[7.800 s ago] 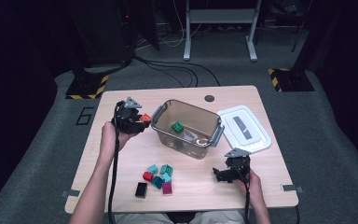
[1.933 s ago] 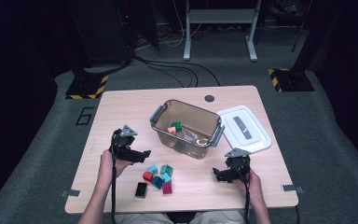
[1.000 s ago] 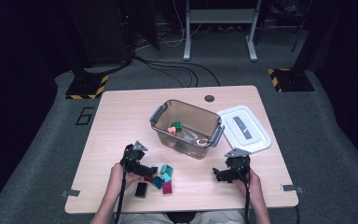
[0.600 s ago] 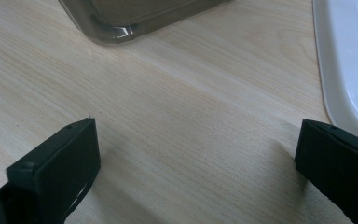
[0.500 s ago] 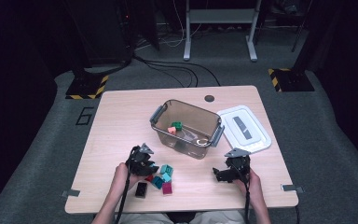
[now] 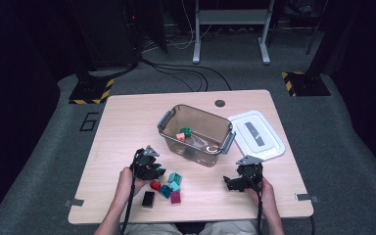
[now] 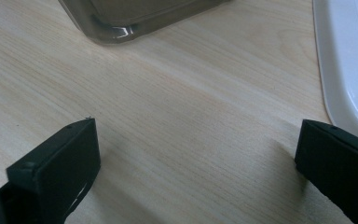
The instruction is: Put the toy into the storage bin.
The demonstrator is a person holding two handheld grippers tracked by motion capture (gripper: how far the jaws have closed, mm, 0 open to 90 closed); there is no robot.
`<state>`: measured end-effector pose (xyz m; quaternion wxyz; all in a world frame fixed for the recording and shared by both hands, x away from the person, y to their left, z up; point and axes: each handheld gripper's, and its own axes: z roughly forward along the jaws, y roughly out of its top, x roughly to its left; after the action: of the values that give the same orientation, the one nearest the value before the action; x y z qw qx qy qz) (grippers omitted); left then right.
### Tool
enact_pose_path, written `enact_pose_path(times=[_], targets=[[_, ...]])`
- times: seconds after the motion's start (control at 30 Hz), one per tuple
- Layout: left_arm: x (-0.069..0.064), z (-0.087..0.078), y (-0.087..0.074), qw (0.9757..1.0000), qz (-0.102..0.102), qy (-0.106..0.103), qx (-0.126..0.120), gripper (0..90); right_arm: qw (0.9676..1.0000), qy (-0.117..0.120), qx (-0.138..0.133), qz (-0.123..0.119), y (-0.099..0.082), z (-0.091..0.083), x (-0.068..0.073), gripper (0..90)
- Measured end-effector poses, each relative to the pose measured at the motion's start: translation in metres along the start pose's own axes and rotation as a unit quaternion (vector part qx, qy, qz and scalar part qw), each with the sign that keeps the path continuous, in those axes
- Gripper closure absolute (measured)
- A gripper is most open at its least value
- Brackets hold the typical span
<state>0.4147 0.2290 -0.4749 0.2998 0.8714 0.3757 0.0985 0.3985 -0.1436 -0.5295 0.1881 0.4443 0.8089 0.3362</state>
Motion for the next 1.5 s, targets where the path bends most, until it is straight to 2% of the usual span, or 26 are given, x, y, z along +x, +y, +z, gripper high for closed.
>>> enact_pose_path(times=[0.93, 1.27, 1.5], targets=[[0.015, -0.032, 0.021, 0.9992, 0.004, 0.03, -0.024, 67.3, 1.0, 0.0, 0.0, 0.0, 0.0, 0.0, 0.0, 0.0], [0.02, -0.046, 0.029, 0.9987, 0.002, 0.036, -0.036, 67.2, 1.0, 0.0, 0.0, 0.0, 0.0, 0.0, 0.0, 0.0], [0.022, -0.054, 0.035, 0.9983, 0.008, 0.042, -0.039, 67.3, 1.0, 0.001, 0.0, -0.001, 0.0, 0.0, 0.0, 0.0]])
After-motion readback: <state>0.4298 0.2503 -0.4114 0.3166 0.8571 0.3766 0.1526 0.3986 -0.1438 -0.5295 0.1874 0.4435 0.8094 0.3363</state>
